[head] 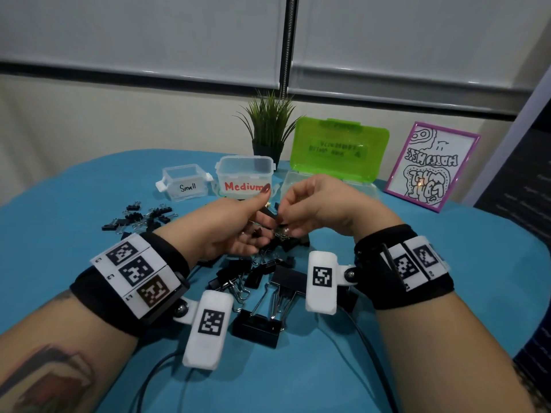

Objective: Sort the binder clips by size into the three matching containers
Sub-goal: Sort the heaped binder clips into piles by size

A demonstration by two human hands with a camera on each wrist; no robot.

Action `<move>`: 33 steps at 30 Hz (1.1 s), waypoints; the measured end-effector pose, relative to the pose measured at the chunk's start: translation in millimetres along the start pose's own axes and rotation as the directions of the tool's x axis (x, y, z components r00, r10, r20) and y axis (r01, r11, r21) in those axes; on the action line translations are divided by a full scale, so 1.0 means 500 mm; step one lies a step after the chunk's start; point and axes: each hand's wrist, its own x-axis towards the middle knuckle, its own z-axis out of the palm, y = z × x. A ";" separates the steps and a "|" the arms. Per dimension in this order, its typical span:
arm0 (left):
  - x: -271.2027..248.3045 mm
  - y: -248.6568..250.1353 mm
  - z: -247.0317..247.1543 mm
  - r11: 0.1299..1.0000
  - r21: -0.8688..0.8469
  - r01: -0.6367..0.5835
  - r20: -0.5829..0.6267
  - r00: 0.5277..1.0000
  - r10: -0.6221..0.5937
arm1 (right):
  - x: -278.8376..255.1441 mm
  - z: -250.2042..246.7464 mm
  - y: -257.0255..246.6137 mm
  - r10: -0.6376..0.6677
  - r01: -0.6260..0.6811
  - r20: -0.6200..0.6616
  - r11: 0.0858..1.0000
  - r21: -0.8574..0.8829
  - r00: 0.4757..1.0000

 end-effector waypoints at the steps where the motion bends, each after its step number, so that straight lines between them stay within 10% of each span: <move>1: -0.002 0.001 0.001 0.999 -0.038 0.006 0.034 0.999 -0.005 | 0.002 0.004 -0.001 -0.038 0.036 0.032 0.997 0.061 0.999; 5: 0.000 0.001 0.002 0.994 -0.107 -0.029 0.070 0.997 0.036 | 0.005 0.007 -0.004 -0.085 0.086 -0.009 0.994 0.071 0.996; 11: 0.010 -0.009 -0.011 0.996 0.008 -0.089 -0.024 0.996 0.089 | 0.003 0.008 0.009 0.228 -0.136 0.113 0.837 -0.530 0.967; 18: 0.011 -0.008 -0.015 0.996 -0.034 -0.079 -0.014 0.997 0.079 | 0.015 0.027 0.013 0.211 -0.127 0.063 0.773 -0.621 0.975; 33: 0.016 -0.010 -0.027 0.997 0.056 -0.062 0.049 0.997 0.059 | -0.045 -0.076 -0.009 -0.027 0.027 -0.026 0.999 0.017 0.999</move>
